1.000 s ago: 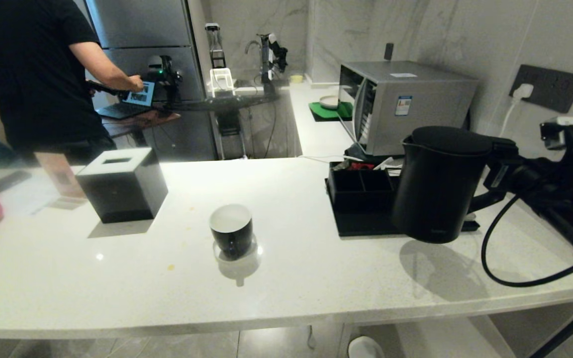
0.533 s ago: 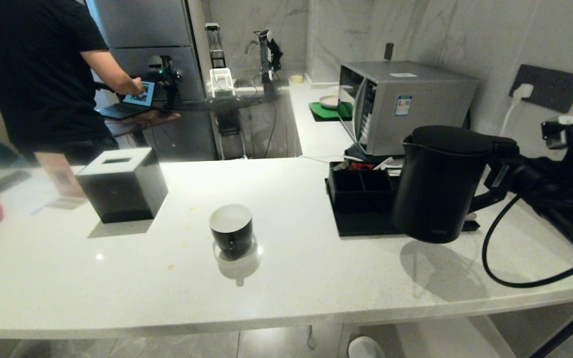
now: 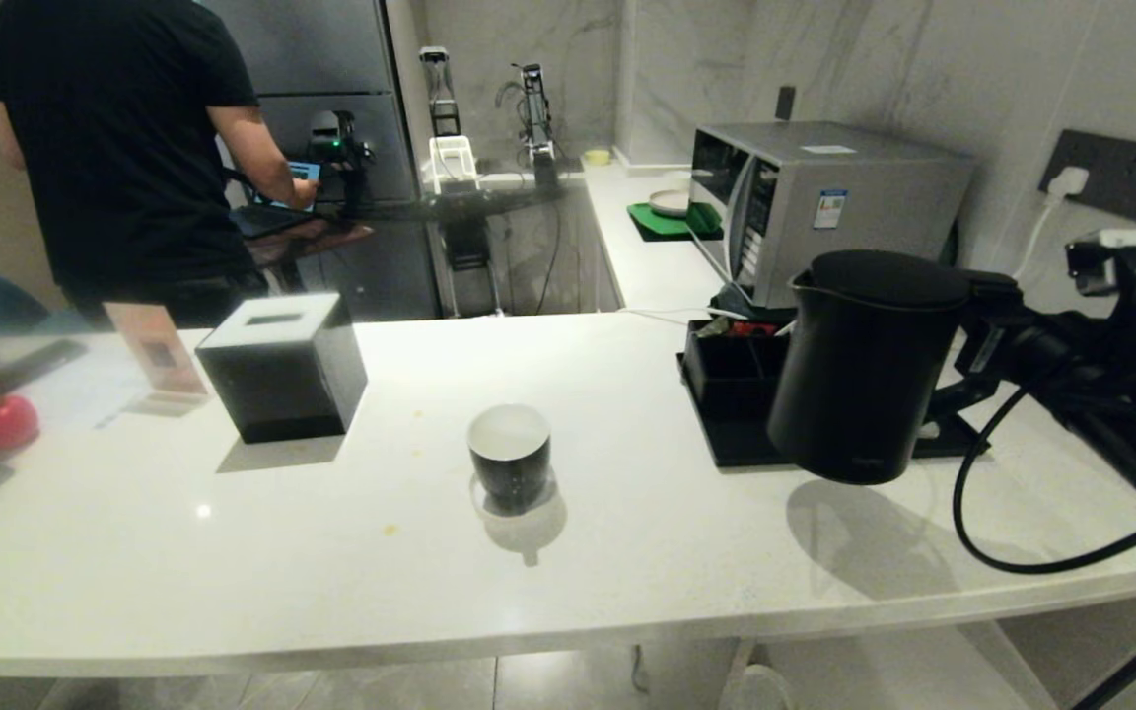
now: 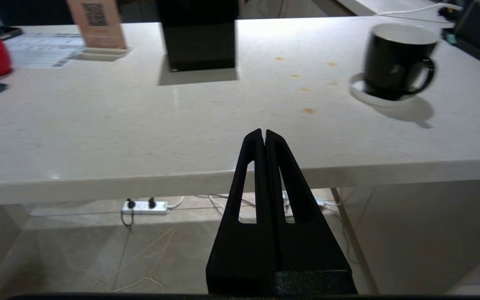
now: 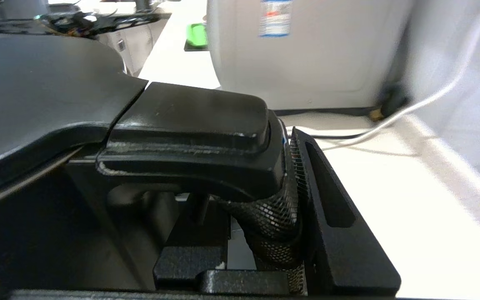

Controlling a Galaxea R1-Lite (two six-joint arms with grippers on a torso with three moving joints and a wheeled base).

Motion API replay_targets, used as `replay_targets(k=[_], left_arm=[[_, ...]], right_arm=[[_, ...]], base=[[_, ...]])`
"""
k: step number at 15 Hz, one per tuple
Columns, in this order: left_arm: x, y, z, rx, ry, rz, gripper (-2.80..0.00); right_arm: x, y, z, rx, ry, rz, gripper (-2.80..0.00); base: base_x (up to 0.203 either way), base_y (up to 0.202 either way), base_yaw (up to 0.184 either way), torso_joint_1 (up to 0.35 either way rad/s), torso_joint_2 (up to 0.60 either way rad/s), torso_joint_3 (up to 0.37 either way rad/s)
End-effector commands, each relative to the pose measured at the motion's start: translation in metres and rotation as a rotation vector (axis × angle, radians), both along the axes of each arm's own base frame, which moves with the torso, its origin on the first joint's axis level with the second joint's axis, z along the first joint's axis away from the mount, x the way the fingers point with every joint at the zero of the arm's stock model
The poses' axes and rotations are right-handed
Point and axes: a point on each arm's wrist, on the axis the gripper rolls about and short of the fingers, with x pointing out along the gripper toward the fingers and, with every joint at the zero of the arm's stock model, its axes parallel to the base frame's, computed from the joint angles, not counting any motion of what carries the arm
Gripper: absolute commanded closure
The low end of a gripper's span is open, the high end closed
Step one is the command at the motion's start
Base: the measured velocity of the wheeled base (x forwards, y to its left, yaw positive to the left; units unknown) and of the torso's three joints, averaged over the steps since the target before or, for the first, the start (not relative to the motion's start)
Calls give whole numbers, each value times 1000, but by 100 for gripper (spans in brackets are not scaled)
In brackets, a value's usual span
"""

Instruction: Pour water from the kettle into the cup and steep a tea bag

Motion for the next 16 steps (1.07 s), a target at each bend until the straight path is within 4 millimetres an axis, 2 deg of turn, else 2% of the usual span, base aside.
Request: replay_targets(k=[1, 14, 16], left_arm=[[0, 0, 0, 0, 1, 0, 0], [0, 0, 0, -6, 6, 0, 0], [0, 0, 0, -6, 6, 0, 0]], right_arm=[[0, 0, 0, 0, -5, -5, 0], [-1, 0, -1, -3, -3, -6, 0], [-1, 3, -1, -3, -2, 5, 0]], base=[[1, 200, -2, 1, 2, 6], [0, 195, -2, 3, 2, 3], [0, 102, -1, 4, 4, 2]])
